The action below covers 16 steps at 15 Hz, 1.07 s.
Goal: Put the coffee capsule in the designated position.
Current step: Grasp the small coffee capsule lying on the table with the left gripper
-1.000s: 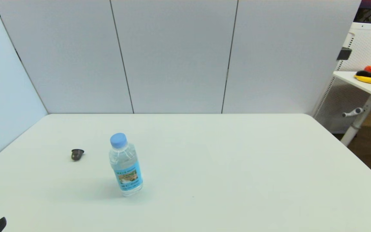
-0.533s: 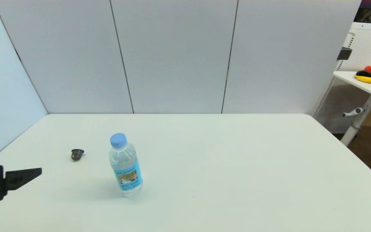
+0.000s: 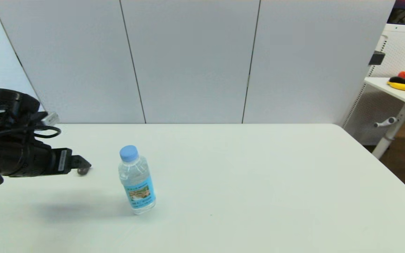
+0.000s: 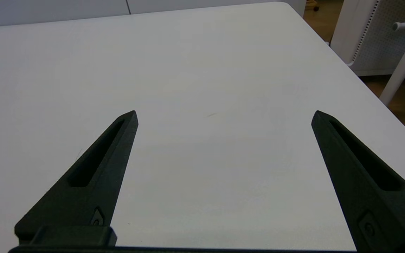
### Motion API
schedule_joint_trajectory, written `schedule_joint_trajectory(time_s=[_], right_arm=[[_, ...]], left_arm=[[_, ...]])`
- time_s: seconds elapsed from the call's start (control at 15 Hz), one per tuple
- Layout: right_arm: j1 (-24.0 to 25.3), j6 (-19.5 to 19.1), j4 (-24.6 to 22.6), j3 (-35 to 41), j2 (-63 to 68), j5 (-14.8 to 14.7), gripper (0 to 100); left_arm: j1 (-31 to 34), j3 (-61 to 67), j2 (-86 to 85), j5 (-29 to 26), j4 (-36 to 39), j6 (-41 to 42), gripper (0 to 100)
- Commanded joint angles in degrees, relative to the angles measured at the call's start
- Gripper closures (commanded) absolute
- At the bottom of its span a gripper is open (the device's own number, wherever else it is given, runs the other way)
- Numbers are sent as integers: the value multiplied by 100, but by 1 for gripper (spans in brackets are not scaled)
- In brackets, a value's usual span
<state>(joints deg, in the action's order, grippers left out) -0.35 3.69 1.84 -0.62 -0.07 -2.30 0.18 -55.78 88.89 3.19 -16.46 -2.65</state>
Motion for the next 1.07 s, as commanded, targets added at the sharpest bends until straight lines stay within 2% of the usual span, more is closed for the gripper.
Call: schedule_joint_trajectory(time_s=[0.07, 0.4, 0.6, 1.07], right_arm=[[0, 0, 0, 1, 7, 2, 0], [0, 0, 0, 1, 7, 2, 0], [0, 0, 0, 1, 7, 2, 0], [0, 9, 0, 1, 7, 2, 0]], left_arm=[[149, -565, 946, 6, -367, 10, 0], [210, -811, 1420, -73, -112, 1, 0], [210, -838, 1561, -460, -86, -34, 0], [210, -890, 1772, -469, 134, -43, 0]])
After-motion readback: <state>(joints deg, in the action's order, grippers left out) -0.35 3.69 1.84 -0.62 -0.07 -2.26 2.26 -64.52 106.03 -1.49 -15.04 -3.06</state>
